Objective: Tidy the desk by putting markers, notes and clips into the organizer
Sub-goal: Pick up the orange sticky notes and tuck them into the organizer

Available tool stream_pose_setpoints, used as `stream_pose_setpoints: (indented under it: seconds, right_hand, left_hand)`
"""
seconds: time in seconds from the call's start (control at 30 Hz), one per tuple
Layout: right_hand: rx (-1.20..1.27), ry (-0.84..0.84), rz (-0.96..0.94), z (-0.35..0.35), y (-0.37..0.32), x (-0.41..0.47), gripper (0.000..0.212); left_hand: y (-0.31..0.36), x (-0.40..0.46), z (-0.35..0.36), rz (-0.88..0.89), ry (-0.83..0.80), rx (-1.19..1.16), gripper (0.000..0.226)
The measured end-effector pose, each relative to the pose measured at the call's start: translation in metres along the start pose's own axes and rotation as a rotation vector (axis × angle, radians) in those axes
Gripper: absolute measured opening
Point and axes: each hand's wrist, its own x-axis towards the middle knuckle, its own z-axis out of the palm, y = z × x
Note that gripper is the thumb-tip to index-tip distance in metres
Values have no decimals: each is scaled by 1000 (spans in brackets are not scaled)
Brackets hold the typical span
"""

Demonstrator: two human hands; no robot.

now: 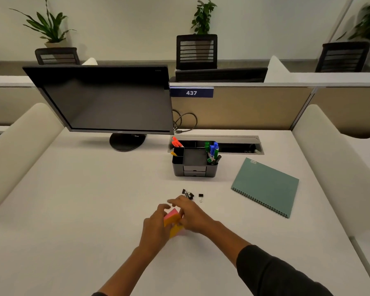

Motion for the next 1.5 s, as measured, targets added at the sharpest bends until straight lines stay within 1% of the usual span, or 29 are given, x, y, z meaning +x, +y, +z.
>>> stream_pose_setpoints:
  seconds: [0.07, 0.13, 0.2, 0.27, 0.37, 0.5, 0.6, 0.7, 0.8, 0.97, 1.17, 1.37, 1.5]
  right_hand:
    - [13, 66, -9, -10, -4, 4, 69]
    - [10, 137, 4, -21, -7, 7, 66]
    - [26, 197, 16, -33, -8, 10, 64]
    - [18, 241, 37, -46, -8, 11, 54]
    - [-13, 282, 80, -62, -3, 11, 37]
    - [45, 315, 162, -77, 5, 7, 25]
    - [65, 356, 165, -88, 8, 6, 23]
    - [57, 397, 141, -102, 10, 6, 22]
    - [54, 443, 118, -119, 9, 7, 21]
    - [30, 544, 64, -149, 6, 13, 22]
    - [20, 675, -1, -190, 1, 26, 20]
    - [-20, 793, -21, -221, -3, 46, 19]
    - [-35, 816, 7, -232, -4, 57, 18]
  left_hand:
    - [7, 11, -2, -2, -9, -57, 57]
    - [15, 20, -5, 5, -7, -108, 57]
    - [20, 30, -7, 25, 6, -151, 49]
    - [25, 37, -8, 40, 27, -178, 39]
    - [32, 47, -8, 40, 75, -218, 33]
    - [48, 56, -9, 71, 106, -270, 23]
    - [61, 65, -10, 98, 102, -281, 19]
    - [71, 79, -14, 140, 120, -264, 25]
    - [83, 96, -22, 236, 156, -236, 30]
    - [110, 126, -41, 356, 228, -178, 18]
    - [138, 161, -57, 474, 297, -135, 17]
    - [161, 188, -68, 472, 355, -80, 15]
    - [167, 208, -68, 475, 365, -62, 16]
